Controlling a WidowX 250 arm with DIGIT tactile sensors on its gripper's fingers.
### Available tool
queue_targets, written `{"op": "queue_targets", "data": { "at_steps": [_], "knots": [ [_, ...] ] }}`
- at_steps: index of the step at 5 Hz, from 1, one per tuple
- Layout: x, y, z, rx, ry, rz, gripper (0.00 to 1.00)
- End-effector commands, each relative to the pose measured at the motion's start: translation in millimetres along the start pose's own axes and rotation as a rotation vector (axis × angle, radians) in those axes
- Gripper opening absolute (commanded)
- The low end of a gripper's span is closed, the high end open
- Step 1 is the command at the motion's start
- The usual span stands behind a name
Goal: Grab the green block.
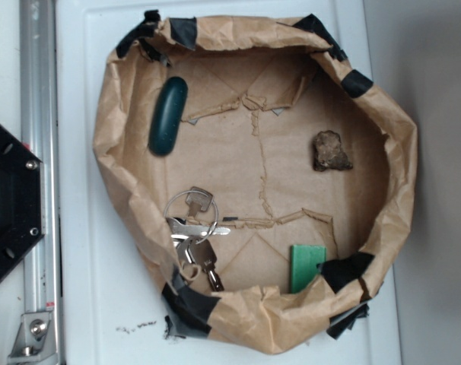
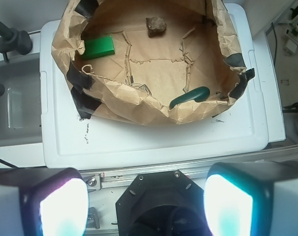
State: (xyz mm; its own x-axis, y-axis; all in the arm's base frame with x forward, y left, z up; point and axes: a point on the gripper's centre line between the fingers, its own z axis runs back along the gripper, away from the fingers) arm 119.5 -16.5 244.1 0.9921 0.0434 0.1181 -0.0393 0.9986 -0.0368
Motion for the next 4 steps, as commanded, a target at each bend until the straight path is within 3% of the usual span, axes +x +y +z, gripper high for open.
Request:
{"op": "queue_targets", "data": {
  "at_steps": [1, 2, 3, 4],
  "knots": [
    [0.0, 0.0, 0.0, 0.000, 0.000, 0.000, 1.00],
    [46.9, 19.5, -28.0, 0.073, 0.006, 0.119, 1.00],
    [91.3, 43.4, -46.3, 0.045, -0.074, 0.371, 1.00],
    [128.4, 40.7, -83.0, 0.166, -0.060, 0.605, 1.00]
  ]
}}
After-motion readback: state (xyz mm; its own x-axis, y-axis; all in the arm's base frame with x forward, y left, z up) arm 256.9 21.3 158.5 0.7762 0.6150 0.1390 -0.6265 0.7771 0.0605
